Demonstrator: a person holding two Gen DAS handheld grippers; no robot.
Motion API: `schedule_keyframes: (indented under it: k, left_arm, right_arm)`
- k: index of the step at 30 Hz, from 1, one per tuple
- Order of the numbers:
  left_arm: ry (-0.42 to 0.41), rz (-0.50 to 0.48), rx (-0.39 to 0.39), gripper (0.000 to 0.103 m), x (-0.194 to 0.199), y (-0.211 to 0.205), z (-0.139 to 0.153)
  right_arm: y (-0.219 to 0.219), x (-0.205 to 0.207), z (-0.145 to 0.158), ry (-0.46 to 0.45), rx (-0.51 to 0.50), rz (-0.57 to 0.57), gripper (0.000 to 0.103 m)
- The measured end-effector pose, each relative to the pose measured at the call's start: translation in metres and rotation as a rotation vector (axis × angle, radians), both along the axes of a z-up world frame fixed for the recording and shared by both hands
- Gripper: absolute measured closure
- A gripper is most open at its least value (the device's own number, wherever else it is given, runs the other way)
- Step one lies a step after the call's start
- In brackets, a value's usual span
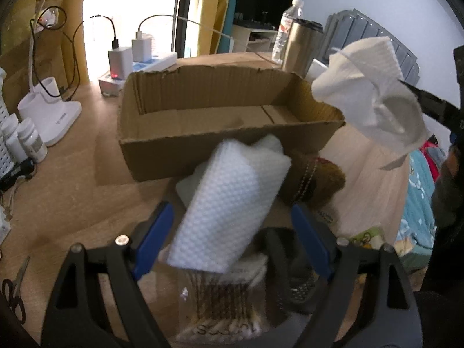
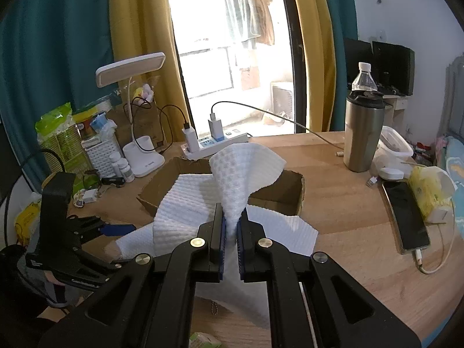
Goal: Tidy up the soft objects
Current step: 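Lift the white cloths with both tools and carry them over the cardboard box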
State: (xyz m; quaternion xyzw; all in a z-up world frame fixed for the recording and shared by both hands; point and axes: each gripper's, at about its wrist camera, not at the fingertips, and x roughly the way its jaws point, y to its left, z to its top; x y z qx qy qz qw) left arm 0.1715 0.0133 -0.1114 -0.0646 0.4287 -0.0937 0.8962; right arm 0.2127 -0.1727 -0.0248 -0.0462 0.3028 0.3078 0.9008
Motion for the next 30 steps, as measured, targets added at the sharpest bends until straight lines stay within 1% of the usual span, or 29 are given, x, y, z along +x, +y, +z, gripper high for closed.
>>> schedule_keyframes:
  k: [2,3,5,6,7,8,9,10,11,15,16,21,26,30]
  left_arm:
    - [0.018,0.002,0.005,0.02,0.003,0.001,-0.006]
    - [0.021,0.002,-0.002,0.023,0.003,0.002,-0.007]
    - [0.035,-0.002,-0.011,0.052,0.005,0.004,-0.011]
    - [0.038,-0.003,-0.006,0.056,0.005,0.004,-0.012]
    - [0.038,-0.008,-0.003,0.067,0.005,0.004,-0.013]
    - [0.038,-0.012,-0.002,0.071,0.005,0.004,-0.013]
    - [0.03,-0.014,-0.004,0.073,0.003,0.004,-0.012]
    - [0.022,-0.014,-0.006,0.085,0.002,0.004,-0.01]
    - [0.011,-0.013,-0.006,0.089,0.0,0.004,-0.007]
    - [-0.061,-0.012,-0.016,0.092,-0.007,0.007,0.015]
    - [-0.081,-0.014,-0.016,0.094,-0.009,0.008,0.022]
    - [-0.158,-0.006,-0.027,0.094,-0.017,0.013,0.048]
    - [-0.202,0.005,-0.043,0.094,-0.017,0.021,0.066]
    - [-0.237,0.017,-0.041,0.094,-0.018,0.027,0.079]
  right_arm:
    - [0.0,0.001,-0.001,0.002,0.0,-0.004,0.095]
    - [0.0,0.001,-0.001,0.004,0.0,-0.006,0.095]
    - [0.0,0.002,-0.002,0.005,-0.003,-0.009,0.095]
    - [0.001,0.001,-0.002,0.005,-0.004,-0.009,0.095]
    - [0.001,0.002,-0.002,0.005,-0.004,-0.009,0.095]
    - [0.001,0.001,-0.002,0.005,-0.004,-0.009,0.095]
    - [0.001,0.001,-0.002,0.005,-0.004,-0.009,0.095]
    - [0.001,0.001,-0.002,0.005,-0.005,-0.008,0.095]
    - [0.001,0.001,-0.002,0.005,-0.006,-0.008,0.095]
    - [0.005,0.001,-0.001,0.0,-0.01,-0.005,0.095]
    - [0.006,0.0,0.0,-0.003,-0.01,-0.004,0.095]
    - [0.01,-0.002,0.005,-0.016,-0.011,0.002,0.095]
    - [0.014,-0.002,0.01,-0.029,-0.011,0.005,0.095]
    - [0.014,-0.002,0.016,-0.044,-0.007,0.004,0.095]
